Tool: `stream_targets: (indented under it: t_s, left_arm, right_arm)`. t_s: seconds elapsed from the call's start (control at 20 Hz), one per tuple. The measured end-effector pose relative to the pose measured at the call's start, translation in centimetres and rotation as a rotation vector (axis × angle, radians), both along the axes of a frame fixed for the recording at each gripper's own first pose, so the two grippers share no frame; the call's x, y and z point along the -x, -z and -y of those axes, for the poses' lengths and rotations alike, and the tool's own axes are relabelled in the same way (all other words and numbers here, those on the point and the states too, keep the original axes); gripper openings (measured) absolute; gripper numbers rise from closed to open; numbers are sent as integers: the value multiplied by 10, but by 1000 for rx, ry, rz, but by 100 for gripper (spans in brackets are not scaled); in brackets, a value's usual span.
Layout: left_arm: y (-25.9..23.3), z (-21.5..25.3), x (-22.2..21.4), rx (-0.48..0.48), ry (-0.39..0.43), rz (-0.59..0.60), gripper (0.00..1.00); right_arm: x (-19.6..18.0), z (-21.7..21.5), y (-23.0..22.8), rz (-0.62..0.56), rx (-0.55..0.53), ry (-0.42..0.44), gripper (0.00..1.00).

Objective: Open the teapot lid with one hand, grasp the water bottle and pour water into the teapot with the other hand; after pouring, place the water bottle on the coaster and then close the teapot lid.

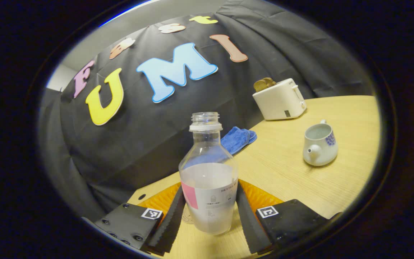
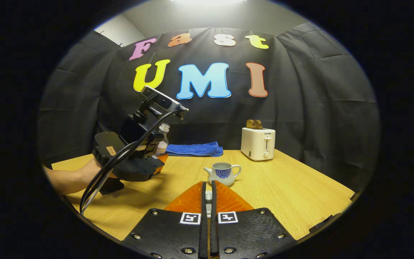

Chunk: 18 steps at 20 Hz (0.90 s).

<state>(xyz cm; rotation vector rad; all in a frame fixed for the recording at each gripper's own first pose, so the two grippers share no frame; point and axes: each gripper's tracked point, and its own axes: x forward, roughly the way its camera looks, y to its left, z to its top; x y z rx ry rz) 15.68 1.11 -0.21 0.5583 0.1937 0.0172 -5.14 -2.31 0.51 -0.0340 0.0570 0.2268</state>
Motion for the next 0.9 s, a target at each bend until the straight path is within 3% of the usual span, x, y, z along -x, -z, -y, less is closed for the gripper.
stream_targets:
  t_s: [0.6,0.9]
  left_arm:
    - [-9,31,-17,-444,53,-1,86]
    - [-2,49,-25,-585,91,-6,87]
  right_arm:
    - [22,1,15,-32,-21,-16,3]
    - [24,4,17,-30,-20,-18,3]
